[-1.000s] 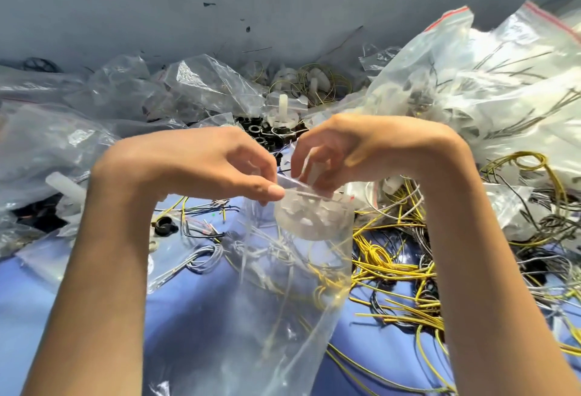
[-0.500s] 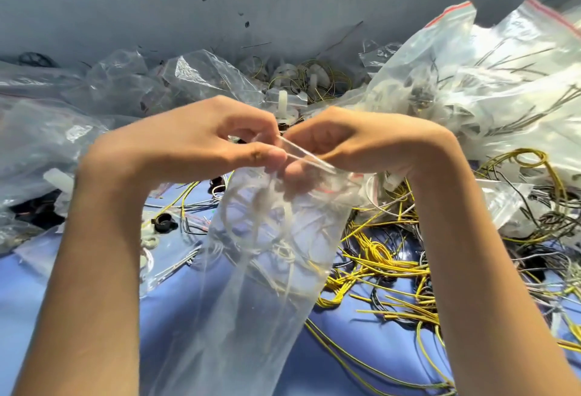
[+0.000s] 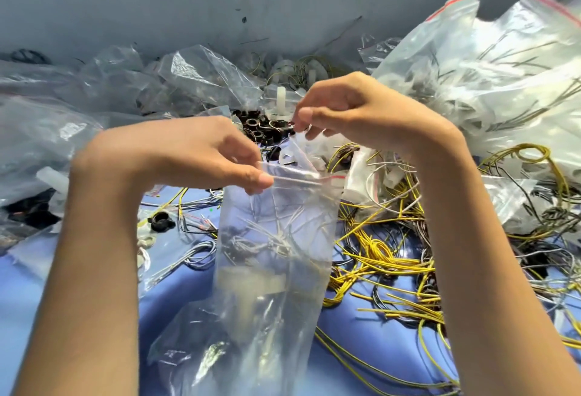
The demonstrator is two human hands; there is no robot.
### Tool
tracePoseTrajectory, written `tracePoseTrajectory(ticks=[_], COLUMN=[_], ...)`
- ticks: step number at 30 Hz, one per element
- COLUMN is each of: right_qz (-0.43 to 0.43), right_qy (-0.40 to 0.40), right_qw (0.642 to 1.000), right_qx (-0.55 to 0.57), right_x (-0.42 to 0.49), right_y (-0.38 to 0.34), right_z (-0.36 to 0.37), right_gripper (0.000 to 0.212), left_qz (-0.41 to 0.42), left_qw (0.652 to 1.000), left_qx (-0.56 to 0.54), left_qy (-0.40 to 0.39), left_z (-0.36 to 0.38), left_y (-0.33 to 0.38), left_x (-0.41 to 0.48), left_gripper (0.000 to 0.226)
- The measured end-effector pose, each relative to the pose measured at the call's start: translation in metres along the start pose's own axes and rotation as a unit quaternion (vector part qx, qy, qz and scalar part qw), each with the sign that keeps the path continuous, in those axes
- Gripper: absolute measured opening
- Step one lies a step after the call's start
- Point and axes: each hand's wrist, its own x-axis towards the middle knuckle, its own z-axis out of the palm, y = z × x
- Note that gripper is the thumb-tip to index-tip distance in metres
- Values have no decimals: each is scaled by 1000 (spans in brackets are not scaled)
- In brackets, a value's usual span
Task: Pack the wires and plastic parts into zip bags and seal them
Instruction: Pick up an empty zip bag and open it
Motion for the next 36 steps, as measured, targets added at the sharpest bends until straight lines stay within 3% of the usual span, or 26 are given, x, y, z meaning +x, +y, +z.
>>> tracePoseTrajectory(ticks=[3,6,11,18,20,22,24,26,28,30,36], right_qz=[14,20,69,129,125,76,16,8,63,122,118], right_qy=[4,-83,-210,-231,-194,-64,51,40,-39,-71,45], right_qw=[997,982,951,938,954,983,987,986,973,945,955], right_qx=[-81,-167,-217,-224,-192,-152,-150,-165,-218,-295,-268], right_x=[3,7,15,13,9,13,30,58,81,90,76], right_y=[9,18,33,42,40,36,30,32,41,59,76], right_z=[1,9,33,31,28,30,33,41,52,63,72], right_gripper=[18,24,30,19,13,11,15,22,33,32,15], left_qz=[-23,-20,-14,-19,-25,-28,-27,-25,-25,-24,-30], left_qw=[1000,1000,1000,999,999,999,999,999,999,999,999], left_qx=[14,15,21,25,28,28,23,24,27,21,7], left_qy=[-12,-7,-8,-10,-11,-9,-8,-10,-9,-8,-15], left_z=[-1,-1,0,1,0,-1,-1,-1,-1,-1,-2], left_y=[-1,-1,-1,1,1,1,2,2,2,0,-5], left_x=[-2,-2,1,1,1,1,1,0,-1,-1,-1], left_gripper=[37,36,39,38,27,22,21,22,22,23,25])
